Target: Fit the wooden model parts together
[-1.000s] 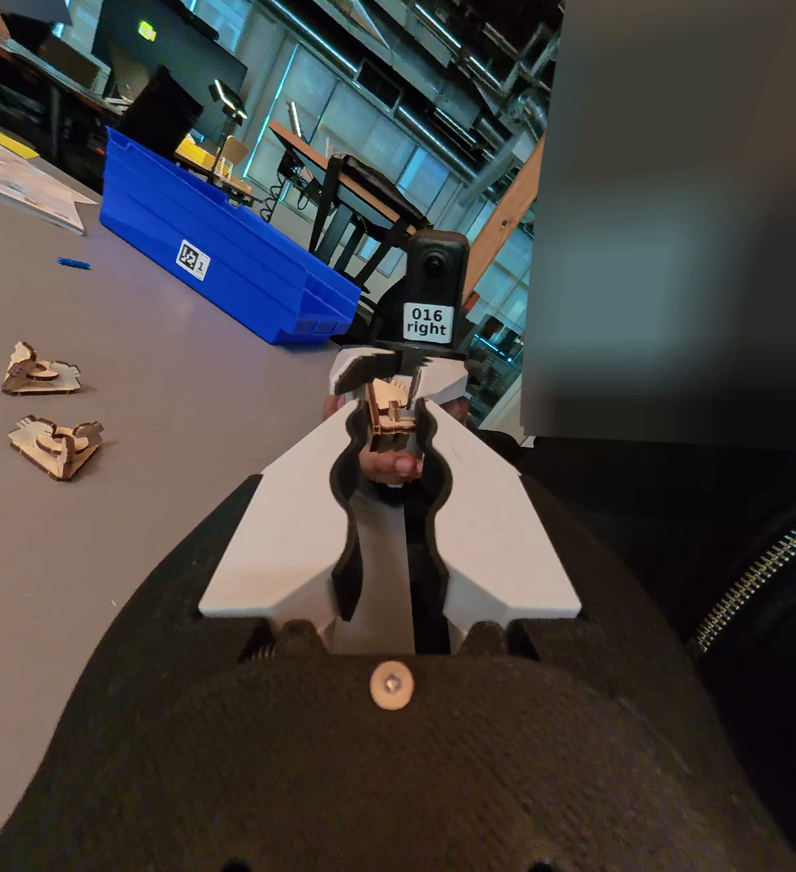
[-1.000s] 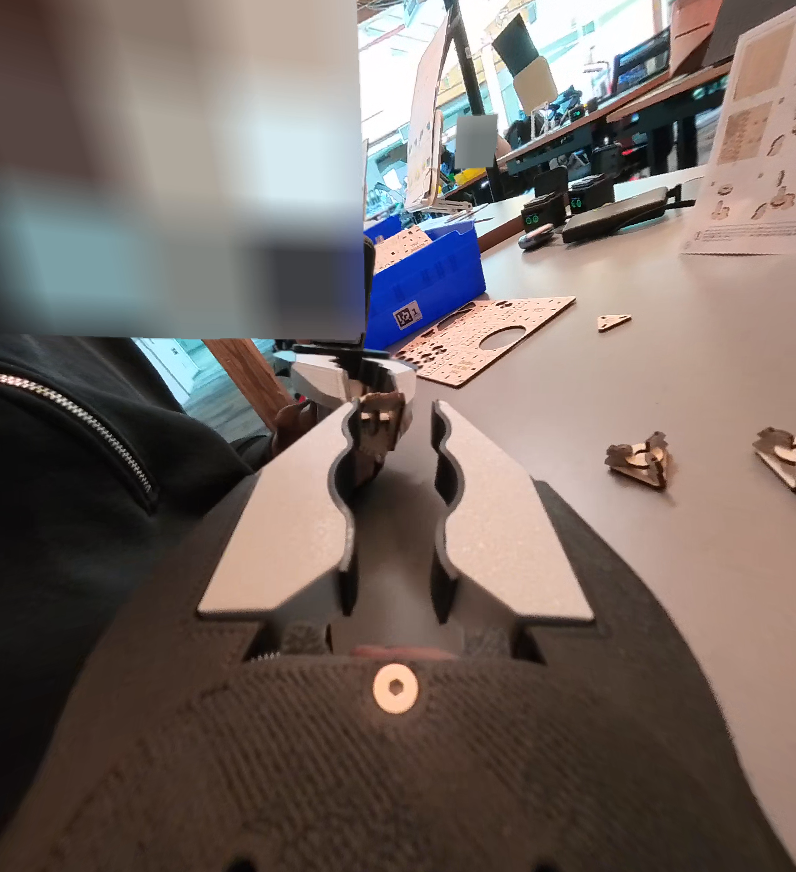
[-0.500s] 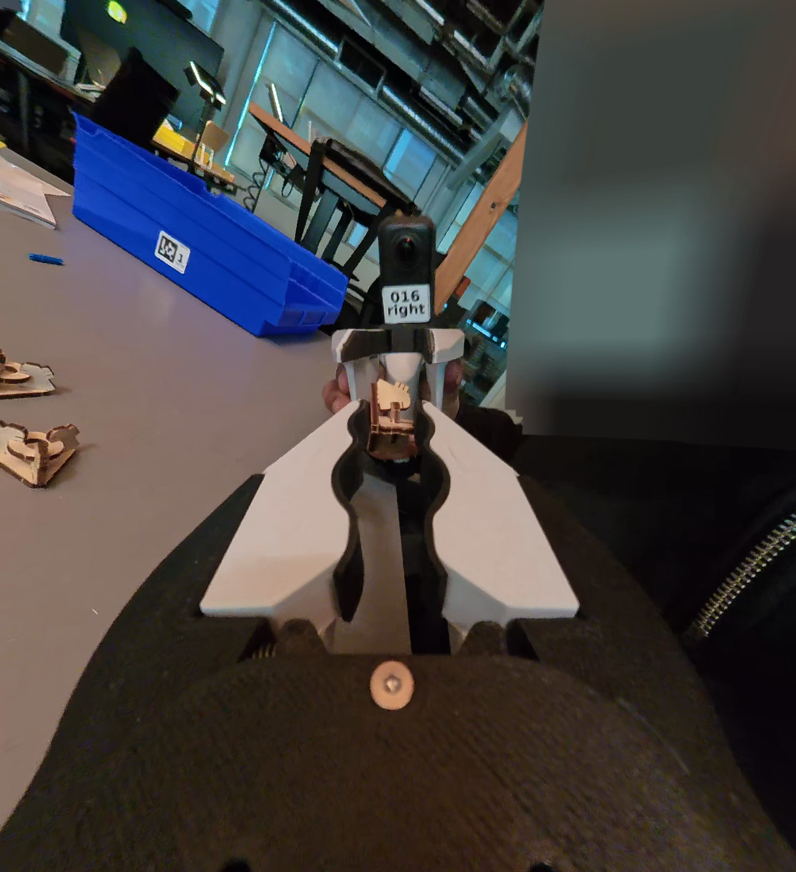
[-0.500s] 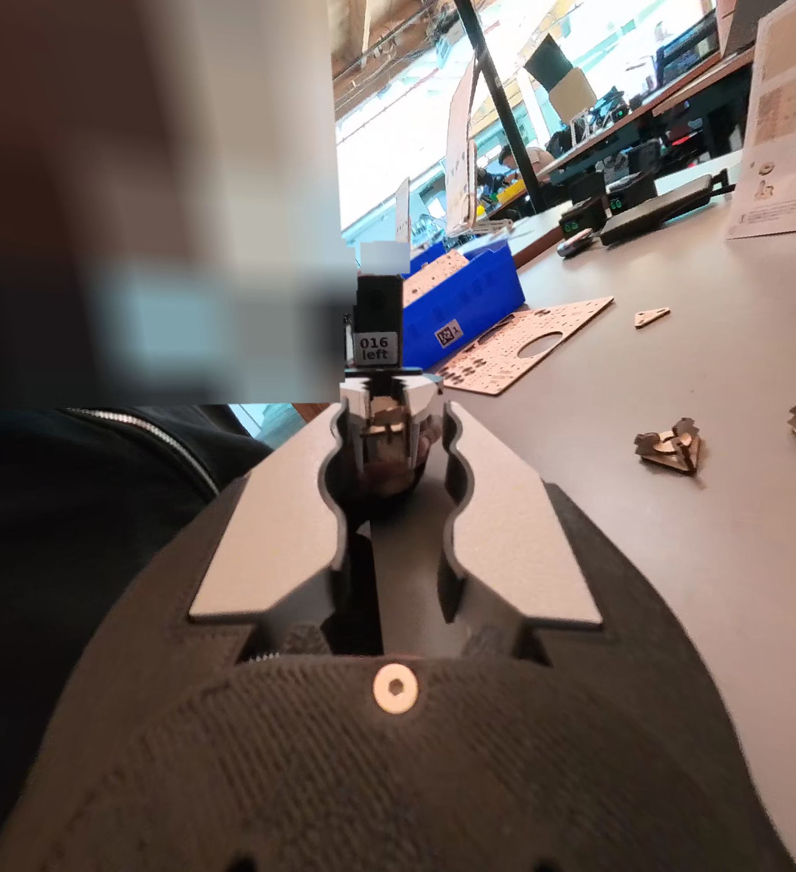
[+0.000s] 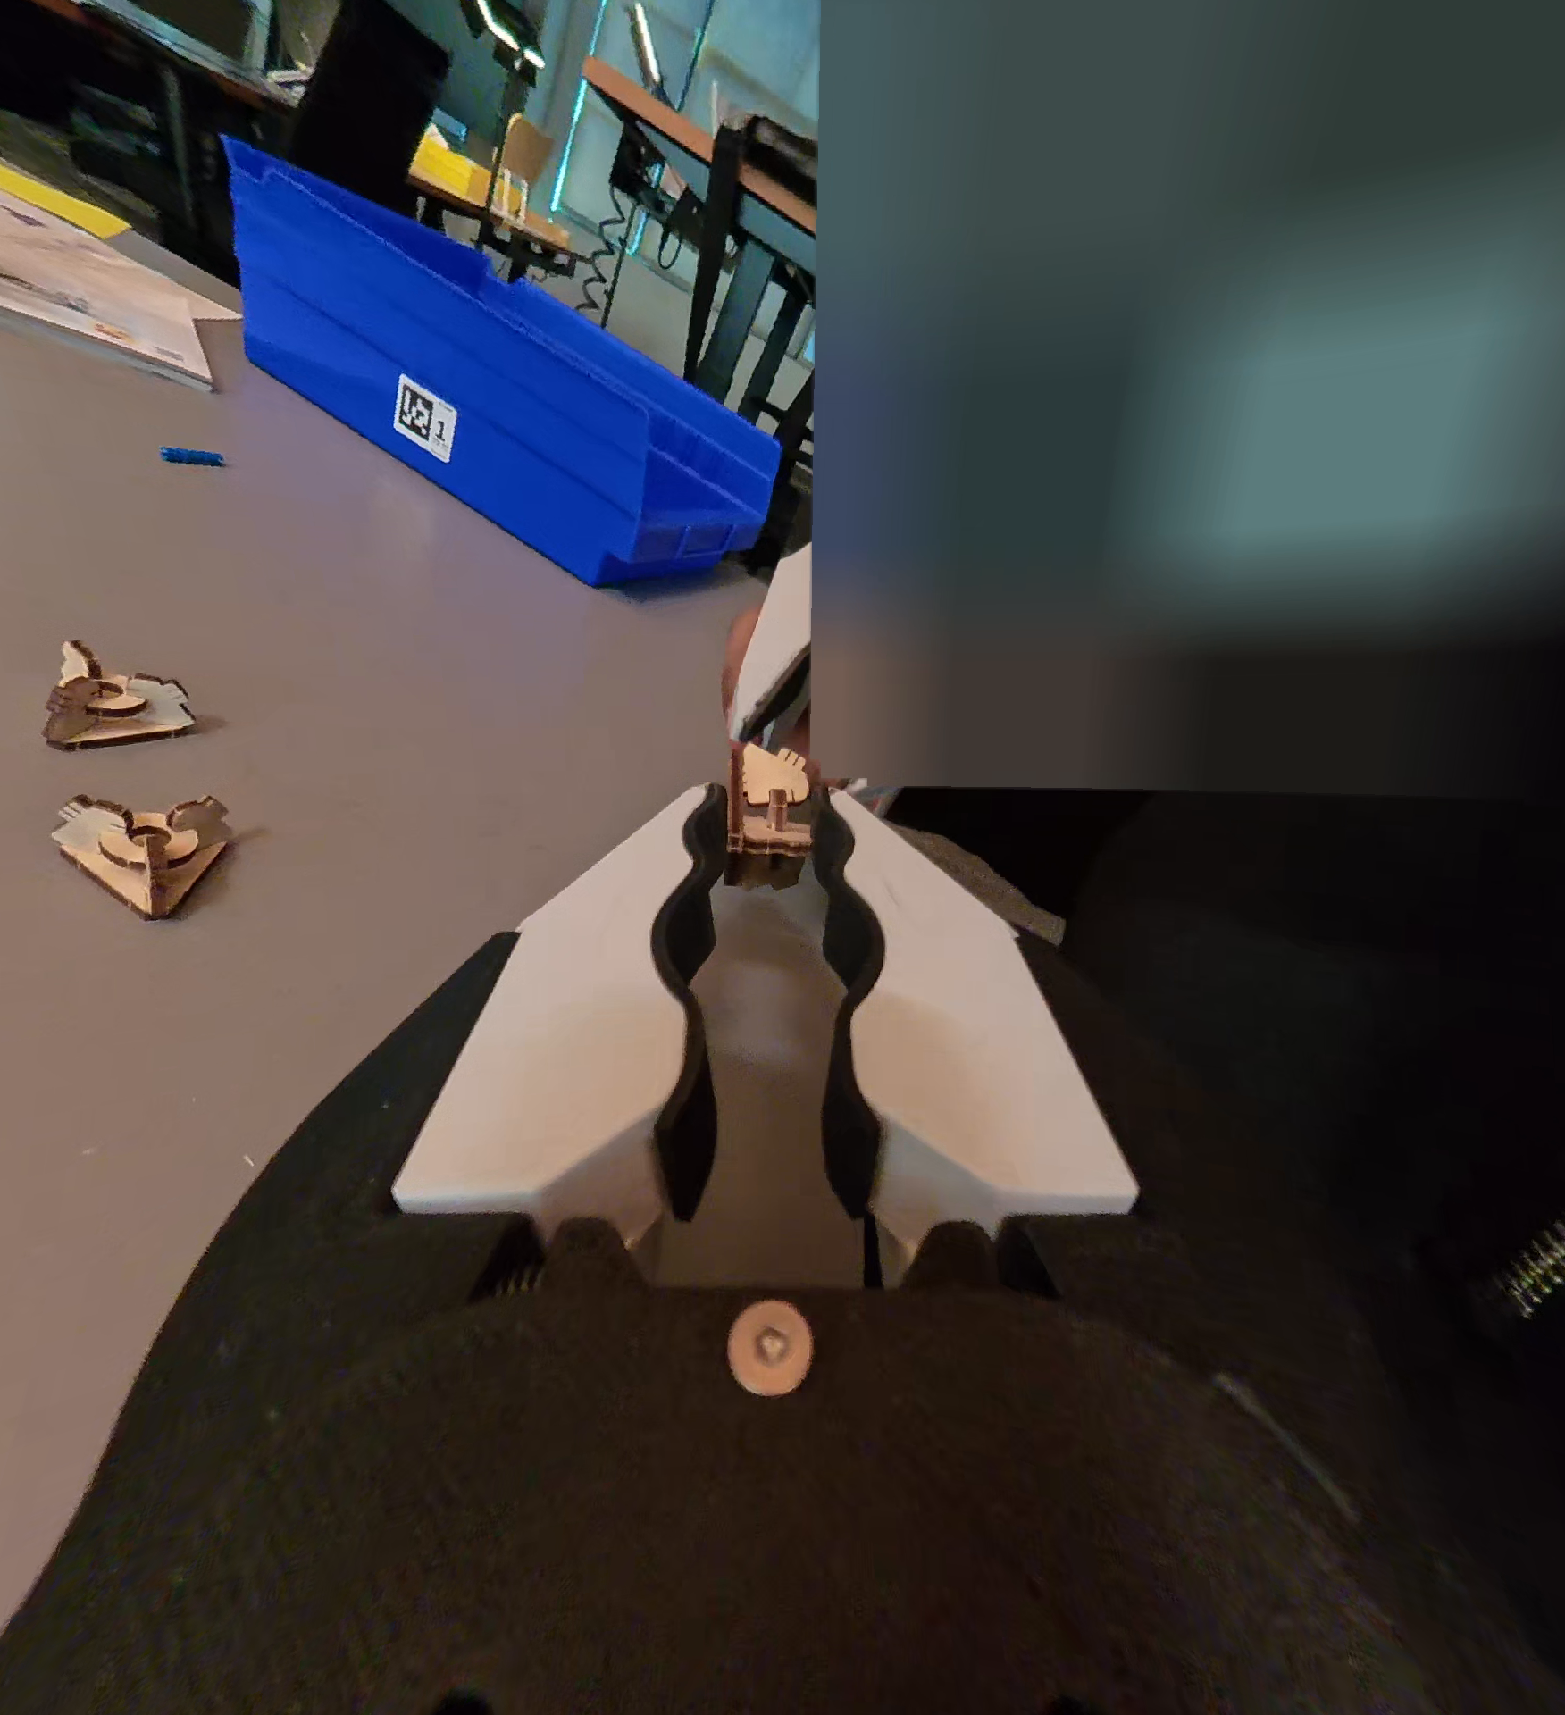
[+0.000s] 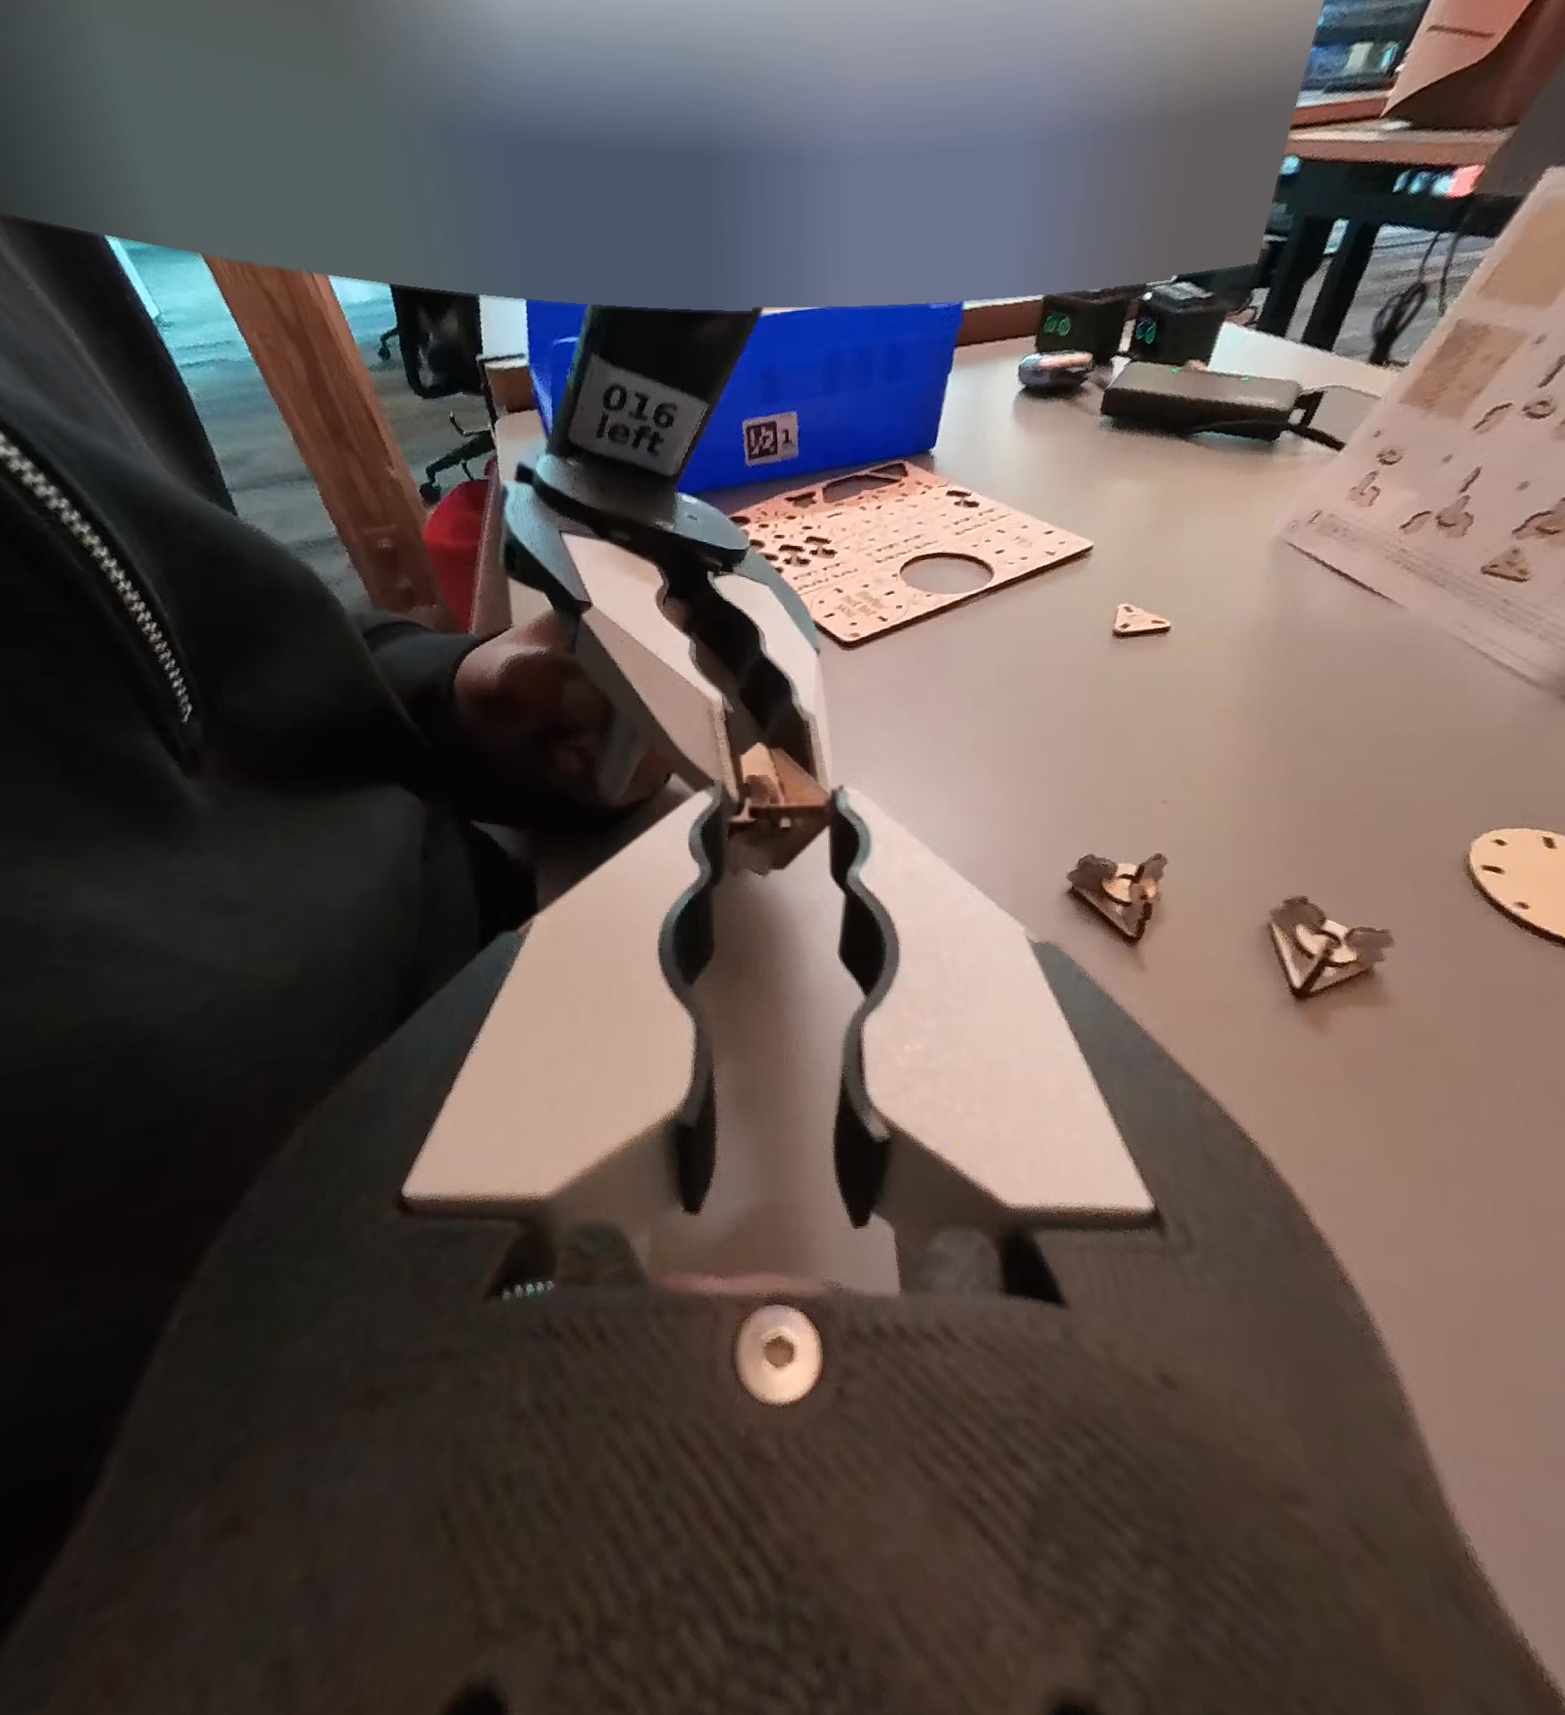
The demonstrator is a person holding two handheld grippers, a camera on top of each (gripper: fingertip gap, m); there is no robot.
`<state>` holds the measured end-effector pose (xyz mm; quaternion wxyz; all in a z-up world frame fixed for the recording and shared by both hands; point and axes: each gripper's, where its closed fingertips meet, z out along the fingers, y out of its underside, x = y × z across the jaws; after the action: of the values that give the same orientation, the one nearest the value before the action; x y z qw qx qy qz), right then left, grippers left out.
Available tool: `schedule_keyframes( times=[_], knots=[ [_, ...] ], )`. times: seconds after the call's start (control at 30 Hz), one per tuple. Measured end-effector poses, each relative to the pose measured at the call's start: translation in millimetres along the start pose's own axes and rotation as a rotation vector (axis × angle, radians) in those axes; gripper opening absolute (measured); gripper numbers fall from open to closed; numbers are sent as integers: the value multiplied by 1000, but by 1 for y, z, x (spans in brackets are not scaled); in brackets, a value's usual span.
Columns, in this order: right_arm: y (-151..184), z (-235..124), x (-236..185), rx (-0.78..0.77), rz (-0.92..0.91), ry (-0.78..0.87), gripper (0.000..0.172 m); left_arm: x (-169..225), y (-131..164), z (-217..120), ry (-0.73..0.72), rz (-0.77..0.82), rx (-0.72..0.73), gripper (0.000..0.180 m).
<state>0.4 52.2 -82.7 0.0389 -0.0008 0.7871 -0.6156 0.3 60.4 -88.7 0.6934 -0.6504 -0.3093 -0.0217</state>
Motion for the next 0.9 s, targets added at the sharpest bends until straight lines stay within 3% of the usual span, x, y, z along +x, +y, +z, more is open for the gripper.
schedule_keyframes(
  times=[0.33,0.47,0.67,0.9],
  knots=[
    [2,0,-3,-24,27,-65,18,4,-1,-2,32,17,6,16],
    [8,5,-8,-57,2,-83,0,1,-2,-2,12,8,8,16],
    [7,0,6,-66,-5,-11,3,1,-3,-3,15,13,15,16],
    [0,-1,4,23,101,-61,16,2,-4,-4,33,9,21,16]
  ],
)
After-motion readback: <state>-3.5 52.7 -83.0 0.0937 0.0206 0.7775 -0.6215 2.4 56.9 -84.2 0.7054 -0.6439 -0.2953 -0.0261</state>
